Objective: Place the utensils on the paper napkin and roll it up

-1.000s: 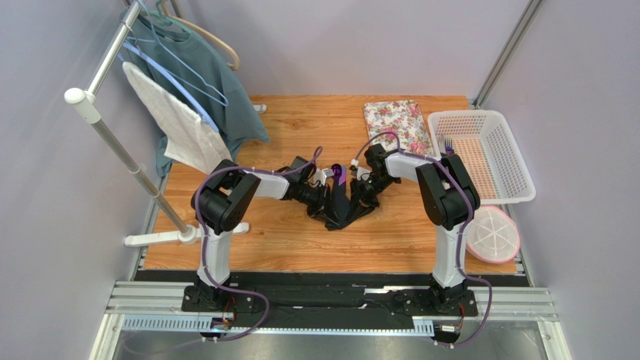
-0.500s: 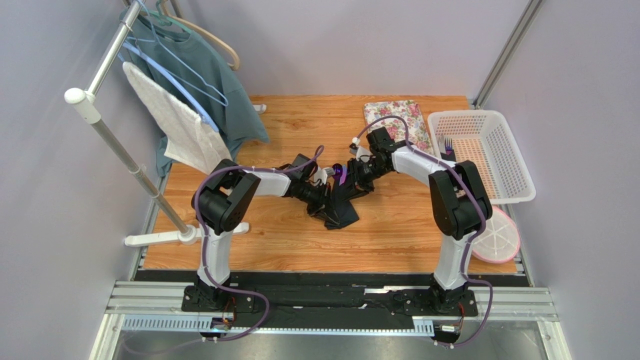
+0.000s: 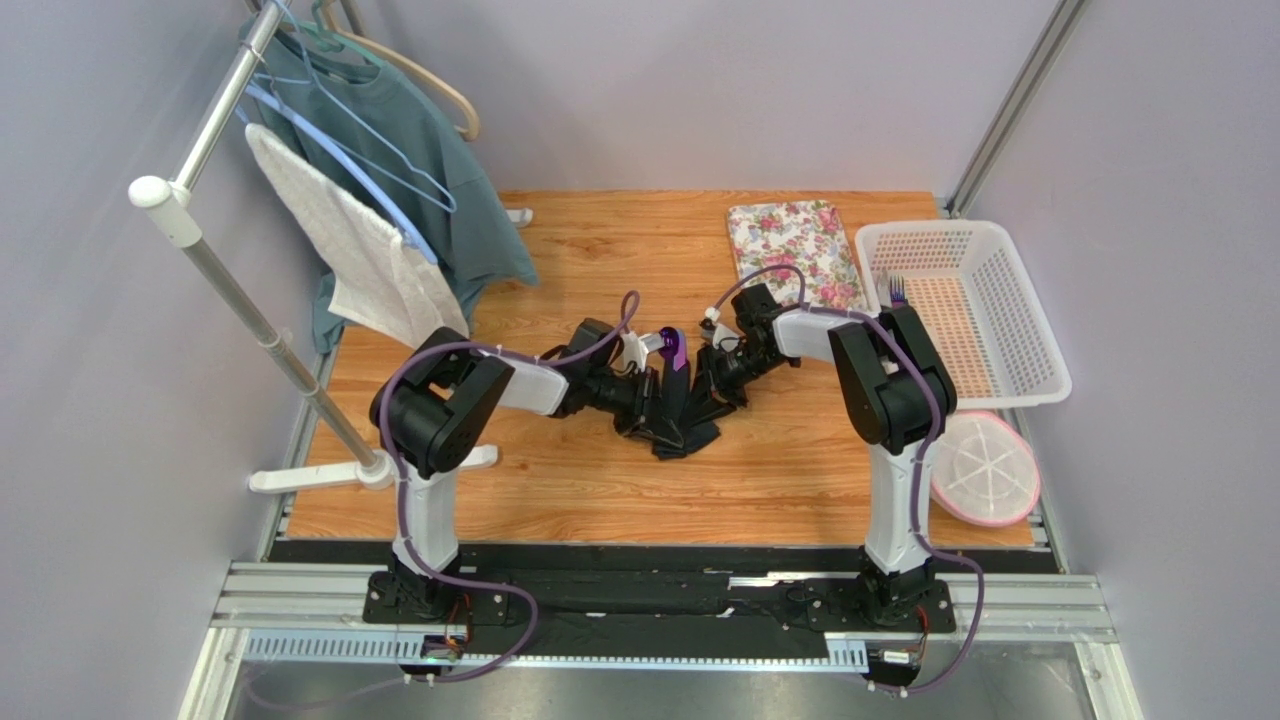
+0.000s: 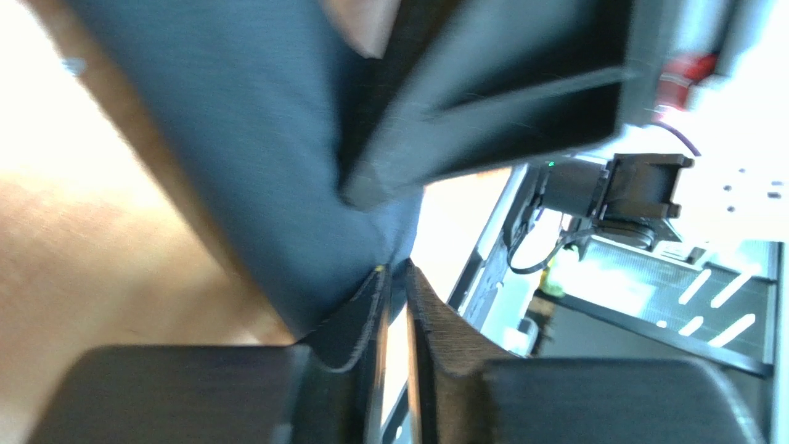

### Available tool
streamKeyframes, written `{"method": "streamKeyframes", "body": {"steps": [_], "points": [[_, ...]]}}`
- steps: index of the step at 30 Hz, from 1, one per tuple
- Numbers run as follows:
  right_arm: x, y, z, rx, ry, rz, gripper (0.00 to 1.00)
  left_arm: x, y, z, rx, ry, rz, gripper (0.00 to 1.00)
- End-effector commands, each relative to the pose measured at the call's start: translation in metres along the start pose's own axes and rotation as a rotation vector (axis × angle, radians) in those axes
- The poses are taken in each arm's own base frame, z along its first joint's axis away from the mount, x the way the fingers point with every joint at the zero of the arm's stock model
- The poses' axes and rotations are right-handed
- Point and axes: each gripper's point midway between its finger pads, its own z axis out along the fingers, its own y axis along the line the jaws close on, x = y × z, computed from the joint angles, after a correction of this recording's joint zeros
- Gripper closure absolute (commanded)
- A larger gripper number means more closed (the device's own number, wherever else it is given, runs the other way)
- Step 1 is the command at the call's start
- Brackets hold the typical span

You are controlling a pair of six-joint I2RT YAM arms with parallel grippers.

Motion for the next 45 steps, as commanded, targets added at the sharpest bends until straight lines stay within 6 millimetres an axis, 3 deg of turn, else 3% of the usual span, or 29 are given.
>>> {"method": "streamKeyframes", "body": {"steps": [1,3,10,13,16,21,27,31,33,37,45], "points": [[-0.007,-0.022,0.007,0.058,-0.022,-0.061,0.87,-0.028,-0.058,-0.019,0.148,-0.153,0.233,0.69],[-0.006,-0.023,0.007,0.058,-0.020,-0.063,0.87,-0.022,-0.070,-0.025,0.195,-0.154,0.260,0.64],[-0.006,-0.026,0.006,0.067,-0.024,-0.070,0.88,-0.011,-0.062,-0.018,0.244,-0.124,0.181,0.61],[-0.005,-0.026,0.007,0.070,-0.021,-0.068,0.88,-0.007,-0.048,-0.006,0.237,-0.080,0.106,0.62],[-0.005,-0.029,0.007,0.075,-0.019,-0.058,0.88,0.005,-0.019,0.005,0.176,-0.042,-0.013,0.68],[-0.011,-0.023,-0.004,0.067,-0.035,-0.068,0.88,0.015,0.023,0.013,0.032,-0.019,-0.121,0.83],[-0.039,0.016,-0.036,0.029,-0.130,-0.117,0.86,0.015,0.036,0.019,-0.006,-0.006,-0.157,0.92],[-0.054,0.034,-0.052,0.040,-0.201,-0.143,0.76,0.014,0.035,0.019,-0.007,0.000,-0.157,0.95],[-0.061,0.034,-0.054,0.064,-0.226,-0.141,0.71,0.014,0.035,0.019,-0.007,0.000,-0.157,0.95],[-0.071,0.027,-0.053,0.127,-0.239,-0.126,0.46,0.013,0.034,0.020,-0.002,0.001,-0.152,0.95],[-0.066,0.015,-0.030,0.229,-0.190,-0.151,0.43,0.013,0.032,0.020,0.005,0.003,-0.150,0.95]]}}
